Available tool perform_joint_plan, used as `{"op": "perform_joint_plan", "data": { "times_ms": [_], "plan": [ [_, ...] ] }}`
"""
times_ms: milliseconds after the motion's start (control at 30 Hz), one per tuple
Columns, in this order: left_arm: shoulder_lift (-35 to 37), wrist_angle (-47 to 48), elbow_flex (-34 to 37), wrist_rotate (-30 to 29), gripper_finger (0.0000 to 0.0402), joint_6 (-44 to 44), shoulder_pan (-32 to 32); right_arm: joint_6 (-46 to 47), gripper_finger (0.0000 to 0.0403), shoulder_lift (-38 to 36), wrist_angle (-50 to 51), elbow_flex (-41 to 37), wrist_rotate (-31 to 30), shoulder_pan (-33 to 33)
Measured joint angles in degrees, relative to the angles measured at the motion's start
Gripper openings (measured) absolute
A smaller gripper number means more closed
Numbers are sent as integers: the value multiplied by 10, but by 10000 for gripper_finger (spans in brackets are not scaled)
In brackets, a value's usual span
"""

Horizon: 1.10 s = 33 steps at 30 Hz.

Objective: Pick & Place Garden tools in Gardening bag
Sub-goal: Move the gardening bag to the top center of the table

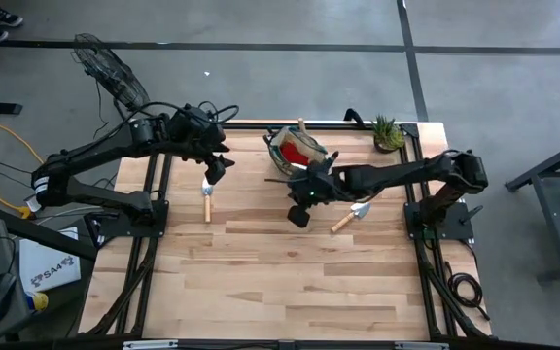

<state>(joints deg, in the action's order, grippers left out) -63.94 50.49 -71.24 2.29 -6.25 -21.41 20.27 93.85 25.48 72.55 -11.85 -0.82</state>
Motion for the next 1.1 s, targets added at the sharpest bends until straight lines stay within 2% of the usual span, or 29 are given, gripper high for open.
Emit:
{"op": "perform_joint_plan", "data": {
  "times_ms": [133,300,533,833,1100],
  "plan": [
    [0,-3,22,19,222,0,0,-38,2,31,-17,-1,-9,1],
    [1,-6,35,29,222,0,0,-51,2,61,-20,-2,-99,4],
    [1,-6,36,29,222,0,0,-52,2,58,-24,-1,-176,31],
    [1,-6,36,45,222,-2,0,-51,2,43,-82,-1,-185,67],
    [1,-6,36,47,222,-11,0,-36,2,43,-82,-1,-201,108]
  ]
}}
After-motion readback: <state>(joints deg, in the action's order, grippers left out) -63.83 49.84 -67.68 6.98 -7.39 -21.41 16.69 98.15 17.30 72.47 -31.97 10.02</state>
